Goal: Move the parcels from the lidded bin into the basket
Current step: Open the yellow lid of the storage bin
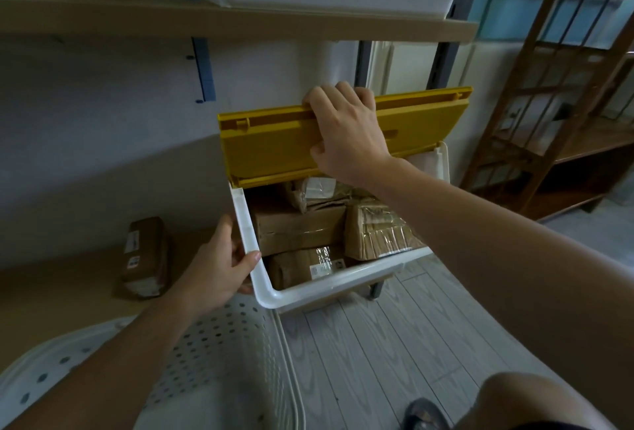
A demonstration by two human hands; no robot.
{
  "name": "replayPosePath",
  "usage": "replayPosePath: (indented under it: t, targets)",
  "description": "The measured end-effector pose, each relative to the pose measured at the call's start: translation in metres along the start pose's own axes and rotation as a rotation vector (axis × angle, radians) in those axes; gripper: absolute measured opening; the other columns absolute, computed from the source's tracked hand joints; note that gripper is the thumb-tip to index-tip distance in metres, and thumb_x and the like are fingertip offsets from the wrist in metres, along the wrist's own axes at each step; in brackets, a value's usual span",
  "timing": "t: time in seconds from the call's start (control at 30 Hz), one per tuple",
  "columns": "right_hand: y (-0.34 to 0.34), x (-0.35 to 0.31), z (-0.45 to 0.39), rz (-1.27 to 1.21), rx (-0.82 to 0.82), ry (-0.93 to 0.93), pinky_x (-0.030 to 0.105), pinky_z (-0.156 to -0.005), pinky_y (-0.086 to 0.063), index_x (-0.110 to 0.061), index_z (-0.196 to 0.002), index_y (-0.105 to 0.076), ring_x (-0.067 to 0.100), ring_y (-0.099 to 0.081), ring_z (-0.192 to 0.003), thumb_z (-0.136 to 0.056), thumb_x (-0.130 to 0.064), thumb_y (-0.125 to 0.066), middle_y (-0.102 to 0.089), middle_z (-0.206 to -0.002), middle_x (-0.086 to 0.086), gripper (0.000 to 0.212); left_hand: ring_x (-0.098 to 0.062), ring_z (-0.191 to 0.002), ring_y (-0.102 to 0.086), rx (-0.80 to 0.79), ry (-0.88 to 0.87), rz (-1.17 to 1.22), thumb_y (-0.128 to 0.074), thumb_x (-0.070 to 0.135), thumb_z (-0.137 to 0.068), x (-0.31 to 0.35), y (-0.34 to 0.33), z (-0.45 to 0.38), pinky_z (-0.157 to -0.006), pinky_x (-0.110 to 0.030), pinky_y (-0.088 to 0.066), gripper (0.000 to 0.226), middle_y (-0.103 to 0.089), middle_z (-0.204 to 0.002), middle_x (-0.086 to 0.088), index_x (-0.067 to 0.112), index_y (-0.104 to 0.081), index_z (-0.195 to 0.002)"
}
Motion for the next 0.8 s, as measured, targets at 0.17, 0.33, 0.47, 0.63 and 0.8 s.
replayPosePath:
  t: [0.17, 0.33, 0.47, 0.63, 0.8]
  targets:
    - [0.003, 0.001, 0.009, 0.010, 0.002, 0.018, 0.048, -0.103, -0.035, -0.014, -0.127, -0.056, 0.032, -0.054, -0.110, -0.073, -0.019, -0.069, -0.061, -0.117, 0.008, 0.056, -0.022, -0.103, -0.072, 0.007, -0.022, -0.060, -0.065, 0.023, -0.097, 0.006, 0.002, 0.002, -0.082, -0.049, -0.063, 0.065, -0.068, -0.119, -0.002, 0.035, -0.028, -0.148]
    - [0.015, 0.001, 0.026, -0.026, 0.129, 0.010, 0.054, -0.112, -0.032, -0.019, -0.139, -0.049, 0.032, -0.050, -0.125, -0.076, -0.013, -0.069, -0.056, -0.130, 0.010, 0.066, -0.012, -0.087, -0.070, 0.059, -0.037, -0.254, -0.067, 0.032, -0.096, 0.017, 0.007, 0.006, -0.073, -0.027, -0.060, 0.053, -0.069, -0.105, 0.000, 0.017, -0.043, -0.140]
    - [0.015, -0.010, 0.067, -0.101, 0.239, -0.002, 0.051, -0.110, -0.033, -0.022, -0.134, -0.043, 0.033, -0.040, -0.132, -0.077, -0.013, -0.068, -0.044, -0.136, 0.009, 0.063, -0.004, -0.061, -0.059, 0.184, -0.040, -0.414, -0.071, 0.036, -0.093, 0.035, 0.020, 0.018, -0.052, -0.014, -0.038, 0.057, -0.063, -0.072, 0.008, 0.014, -0.045, -0.139]
    - [-0.026, -0.010, 0.109, -0.195, -0.010, -0.035, 0.053, -0.098, -0.041, -0.023, -0.132, -0.043, 0.030, -0.044, -0.125, -0.073, -0.008, -0.072, -0.050, -0.132, 0.012, 0.068, -0.003, -0.058, -0.056, 0.453, -0.255, -0.309, -0.075, 0.022, -0.089, 0.068, 0.039, 0.042, -0.052, -0.022, -0.044, 0.034, -0.055, -0.066, 0.008, 0.019, -0.048, -0.108]
    - [-0.040, 0.025, 0.129, -0.186, -0.196, -0.194, 0.053, -0.101, -0.041, -0.023, -0.135, -0.049, 0.029, -0.042, -0.128, -0.074, -0.011, -0.075, -0.046, -0.138, 0.007, 0.068, -0.015, -0.066, -0.057, 0.241, -0.479, -0.280, -0.073, 0.013, -0.089, 0.089, 0.007, 0.044, -0.057, -0.028, -0.049, 0.019, -0.055, -0.069, 0.008, 0.022, -0.056, -0.092]
Point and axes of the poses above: each hand's wrist, its own z-axis away from the middle knuckle, its own y-axis out of the back of the hand, x = y × z, the point moved 10 cm from there along -z, towards the middle knuckle
